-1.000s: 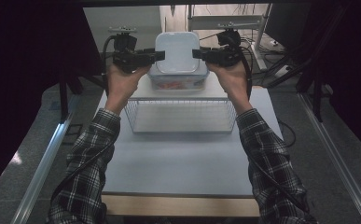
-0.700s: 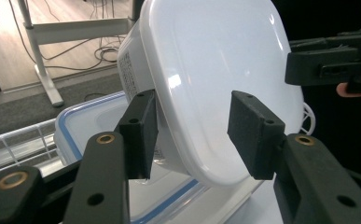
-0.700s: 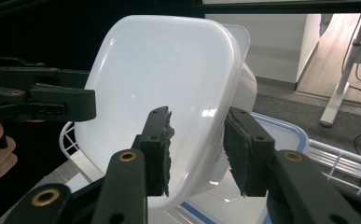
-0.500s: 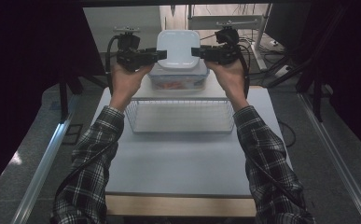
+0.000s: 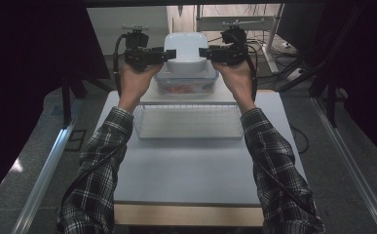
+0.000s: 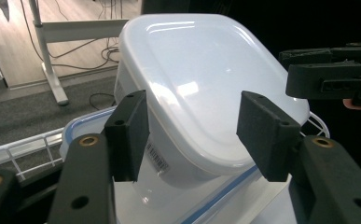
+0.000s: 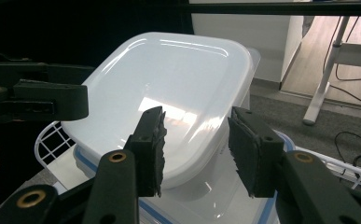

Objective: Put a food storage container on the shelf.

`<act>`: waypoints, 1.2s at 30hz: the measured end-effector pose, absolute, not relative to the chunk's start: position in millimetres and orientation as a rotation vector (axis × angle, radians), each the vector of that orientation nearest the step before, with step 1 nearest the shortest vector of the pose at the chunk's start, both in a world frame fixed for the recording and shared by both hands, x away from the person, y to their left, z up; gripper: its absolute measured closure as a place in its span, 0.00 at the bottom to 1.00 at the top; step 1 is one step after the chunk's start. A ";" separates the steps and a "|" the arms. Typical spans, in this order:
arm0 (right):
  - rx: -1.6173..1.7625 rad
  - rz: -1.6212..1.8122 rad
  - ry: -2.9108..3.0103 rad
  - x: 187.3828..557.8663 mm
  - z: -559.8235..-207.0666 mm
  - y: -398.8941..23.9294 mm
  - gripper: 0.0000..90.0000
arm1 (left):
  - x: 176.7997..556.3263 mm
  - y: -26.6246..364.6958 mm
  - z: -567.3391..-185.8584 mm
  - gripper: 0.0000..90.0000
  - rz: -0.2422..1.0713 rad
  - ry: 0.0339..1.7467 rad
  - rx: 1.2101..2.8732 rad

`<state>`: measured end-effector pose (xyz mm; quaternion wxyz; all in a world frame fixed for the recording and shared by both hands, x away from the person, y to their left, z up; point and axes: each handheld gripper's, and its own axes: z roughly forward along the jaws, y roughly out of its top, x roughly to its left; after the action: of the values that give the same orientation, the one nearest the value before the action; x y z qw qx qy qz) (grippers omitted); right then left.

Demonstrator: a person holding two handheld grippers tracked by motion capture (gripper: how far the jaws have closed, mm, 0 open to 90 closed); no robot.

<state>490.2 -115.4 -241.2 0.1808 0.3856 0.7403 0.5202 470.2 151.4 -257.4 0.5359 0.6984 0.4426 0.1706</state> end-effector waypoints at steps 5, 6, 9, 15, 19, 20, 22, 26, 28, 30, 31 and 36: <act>1.103 1.469 2.085 492.7 -241.0 -115.4 0.60 | 473.3 151.3 -257.7 0.42 0.387 1.056 1.651; 1.107 1.471 2.083 492.8 -240.8 -116.0 0.60 | 473.2 151.1 -257.6 0.41 0.380 1.052 1.655; 1.116 1.476 2.083 494.2 -241.2 -117.0 0.58 | 473.4 150.5 -257.5 0.39 0.389 1.050 1.659; 1.106 1.486 2.080 494.1 -241.7 -118.6 0.51 | 471.1 151.8 -256.0 0.30 0.426 1.012 1.647; 1.073 1.535 2.083 490.6 -240.7 -122.7 0.37 | 465.5 153.9 -254.3 0.18 0.438 0.959 1.658; 1.060 1.543 2.091 489.8 -240.7 -123.6 0.34 | 462.6 154.8 -254.0 0.16 0.450 0.947 1.664; 1.031 1.554 2.109 486.5 -241.4 -124.6 0.28 | 457.2 155.7 -254.6 0.13 0.454 0.929 1.671; 0.965 1.539 2.141 477.5 -245.7 -126.1 0.22 | 446.0 154.8 -258.8 0.07 0.471 0.898 1.722; 0.943 1.541 2.148 472.8 -248.9 -128.3 0.20 | 441.3 154.1 -261.8 0.05 0.481 0.885 1.739; 0.927 1.536 2.157 467.8 -254.0 -131.6 0.17 | 435.1 154.3 -265.6 0.04 0.488 0.873 1.745; 0.921 1.531 2.161 466.3 -255.5 -132.7 0.16 | 433.5 154.8 -266.9 0.04 0.483 0.869 1.747; 0.896 1.526 2.174 455.8 -264.3 -142.0 0.13 | 422.3 157.7 -275.9 0.04 0.497 0.843 1.752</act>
<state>455.8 -142.0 -264.3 0.1685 0.3151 0.7644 0.5367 422.3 157.7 -275.9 0.5376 0.7362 0.3541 0.2091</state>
